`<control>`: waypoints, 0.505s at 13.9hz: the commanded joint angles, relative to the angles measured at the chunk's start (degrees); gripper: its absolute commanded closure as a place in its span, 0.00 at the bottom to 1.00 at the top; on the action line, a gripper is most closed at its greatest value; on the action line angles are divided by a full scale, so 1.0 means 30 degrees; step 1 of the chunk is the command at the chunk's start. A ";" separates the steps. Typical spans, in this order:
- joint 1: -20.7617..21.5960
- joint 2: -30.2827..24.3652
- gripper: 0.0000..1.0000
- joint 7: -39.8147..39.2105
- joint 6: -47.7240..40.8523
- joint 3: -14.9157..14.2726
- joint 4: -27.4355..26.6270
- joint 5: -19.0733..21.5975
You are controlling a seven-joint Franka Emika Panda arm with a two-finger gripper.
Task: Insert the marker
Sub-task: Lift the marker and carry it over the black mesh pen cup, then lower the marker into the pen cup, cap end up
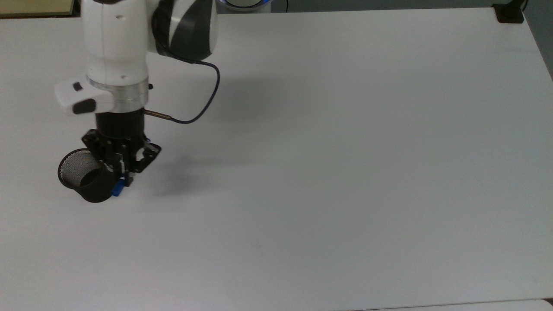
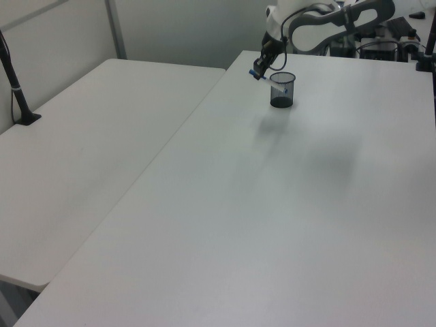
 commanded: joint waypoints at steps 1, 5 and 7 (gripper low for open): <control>-0.0082 -0.0274 0.83 0.1649 0.2752 -0.1034 -0.0652 -0.0299; -0.0549 0.0077 0.83 0.2617 0.5482 -0.1886 -0.0740 -0.0123; -0.1163 0.0223 0.83 0.2650 0.5661 -0.1886 -0.0740 -0.0298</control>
